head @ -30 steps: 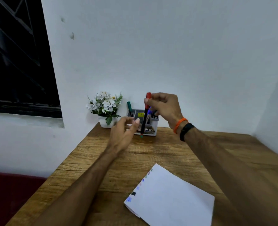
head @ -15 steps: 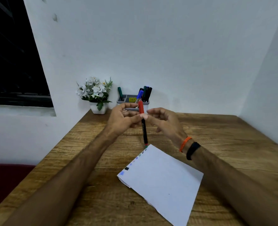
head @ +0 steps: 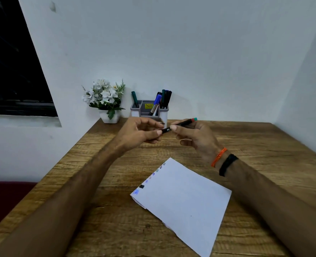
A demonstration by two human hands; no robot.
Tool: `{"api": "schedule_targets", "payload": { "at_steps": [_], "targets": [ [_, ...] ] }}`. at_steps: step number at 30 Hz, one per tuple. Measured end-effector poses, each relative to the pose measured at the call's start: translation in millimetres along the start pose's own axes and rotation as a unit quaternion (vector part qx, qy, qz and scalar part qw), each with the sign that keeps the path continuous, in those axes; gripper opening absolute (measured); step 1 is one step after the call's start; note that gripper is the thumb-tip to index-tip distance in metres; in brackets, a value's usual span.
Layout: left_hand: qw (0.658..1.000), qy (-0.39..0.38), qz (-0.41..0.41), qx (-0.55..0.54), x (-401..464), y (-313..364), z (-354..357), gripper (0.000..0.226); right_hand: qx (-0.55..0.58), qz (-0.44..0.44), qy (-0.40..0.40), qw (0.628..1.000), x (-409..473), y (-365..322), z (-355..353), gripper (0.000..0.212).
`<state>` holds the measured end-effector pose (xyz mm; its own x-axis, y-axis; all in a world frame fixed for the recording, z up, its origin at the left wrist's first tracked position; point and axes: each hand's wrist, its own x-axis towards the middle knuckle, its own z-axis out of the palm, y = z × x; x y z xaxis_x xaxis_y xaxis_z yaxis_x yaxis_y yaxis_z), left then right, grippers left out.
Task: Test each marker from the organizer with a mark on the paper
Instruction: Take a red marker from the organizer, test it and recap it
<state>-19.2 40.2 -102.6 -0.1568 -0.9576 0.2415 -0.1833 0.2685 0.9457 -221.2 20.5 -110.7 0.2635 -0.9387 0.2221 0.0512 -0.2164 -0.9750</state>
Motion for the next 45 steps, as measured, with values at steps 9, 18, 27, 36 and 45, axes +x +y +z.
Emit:
{"api": "schedule_targets", "payload": {
  "at_steps": [9,18,27,36,45],
  "targets": [
    [0.942,-0.049,0.136,0.303,-3,-7,15,0.015,-0.028,-0.006,-0.054,0.998,-5,8,13,0.023],
    [0.922,-0.047,0.207,0.324,-5,-18,22,0.024,0.039,-0.001,-0.048,0.998,-1,18,17,0.031],
    [0.927,-0.035,0.221,0.302,-4,-15,21,0.018,0.111,-0.005,-0.076,0.991,1,16,17,0.032],
    [0.934,-0.037,0.205,0.291,-3,-17,16,0.016,0.114,-0.002,-0.068,0.991,0,17,12,0.030],
    [0.943,-0.053,0.048,0.325,-12,-6,7,0.038,0.078,0.030,-0.030,0.996,-13,1,-2,0.022]
  ]
}}
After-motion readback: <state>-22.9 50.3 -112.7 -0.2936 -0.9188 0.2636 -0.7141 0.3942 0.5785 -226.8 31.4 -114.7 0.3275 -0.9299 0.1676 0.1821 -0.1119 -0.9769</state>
